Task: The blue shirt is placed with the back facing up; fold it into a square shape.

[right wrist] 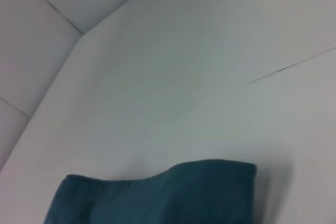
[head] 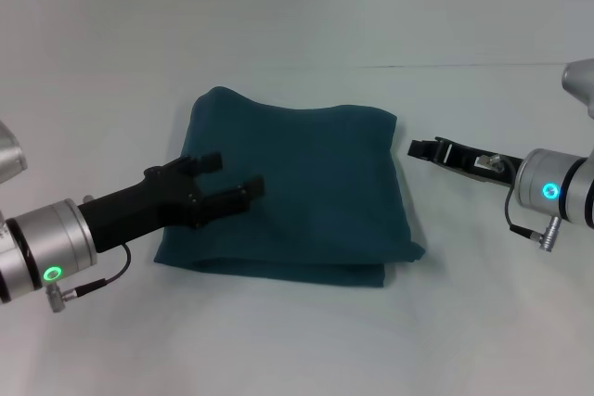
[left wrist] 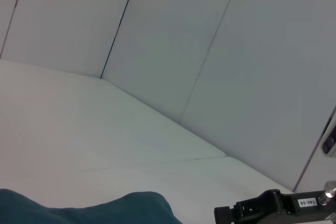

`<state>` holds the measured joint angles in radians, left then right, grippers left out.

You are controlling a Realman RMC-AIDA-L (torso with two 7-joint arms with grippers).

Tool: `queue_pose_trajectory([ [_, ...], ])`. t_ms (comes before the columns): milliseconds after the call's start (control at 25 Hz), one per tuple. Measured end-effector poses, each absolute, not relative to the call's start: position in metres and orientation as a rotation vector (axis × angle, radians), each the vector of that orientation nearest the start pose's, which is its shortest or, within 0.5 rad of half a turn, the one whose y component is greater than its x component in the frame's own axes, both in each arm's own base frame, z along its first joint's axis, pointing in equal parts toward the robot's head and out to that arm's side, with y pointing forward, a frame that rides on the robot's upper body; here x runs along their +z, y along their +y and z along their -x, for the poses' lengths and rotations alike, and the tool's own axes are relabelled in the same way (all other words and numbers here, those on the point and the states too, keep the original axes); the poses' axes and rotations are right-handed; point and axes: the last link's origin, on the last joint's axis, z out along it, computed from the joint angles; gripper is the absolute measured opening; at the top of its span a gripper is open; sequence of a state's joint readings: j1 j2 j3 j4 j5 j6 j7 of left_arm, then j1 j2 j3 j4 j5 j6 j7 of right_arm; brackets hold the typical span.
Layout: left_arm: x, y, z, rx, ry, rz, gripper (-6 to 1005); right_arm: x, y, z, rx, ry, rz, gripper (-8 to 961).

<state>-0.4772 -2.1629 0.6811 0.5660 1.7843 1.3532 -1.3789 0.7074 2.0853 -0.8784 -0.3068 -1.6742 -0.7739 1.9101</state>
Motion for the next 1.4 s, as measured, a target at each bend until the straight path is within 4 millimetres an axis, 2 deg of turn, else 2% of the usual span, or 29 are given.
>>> queue_pose_trajectory([
  [200, -0.03, 0.333, 0.269, -0.9, -0.877, 2.407, 946, -0.054, 0.404, -0.273, 0.701, 1.56, 2.006, 94],
  [400, -0.029, 0.333, 0.267, -0.912, -0.875, 2.407, 946, -0.051, 0.401, -0.266, 0.699, 1.5, 2.106, 293],
  [560, -0.023, 0.331, 0.265, -0.953, -0.874, 2.402, 946, -0.036, 0.392, -0.263, 0.798, 1.443, 2.175, 415],
  [760, -0.015, 0.328, 0.26, -1.019, -0.845, 2.413, 946, -0.021, 0.373, -0.26, 0.908, 1.304, 2.31, 552],
  [960, -0.014, 0.319, 0.255, -1.06, -0.772, 2.459, 946, -0.014, 0.35, -0.261, 0.957, 1.07, 2.452, 784],
  [1120, -0.013, 0.311, 0.25, -1.116, -0.732, 2.498, 946, -0.001, 0.332, -0.253, 1.051, 0.834, 2.542, 869],
  [1200, -0.012, 0.31, 0.249, -1.129, -0.73, 2.503, 946, 0.002, 0.331, -0.252, 1.057, 0.816, 2.545, 912],
  [1400, -0.008, 0.303, 0.245, -1.202, -0.72, 2.521, 946, 0.012, 0.328, -0.255, 1.032, 0.77, 2.574, 910],
])
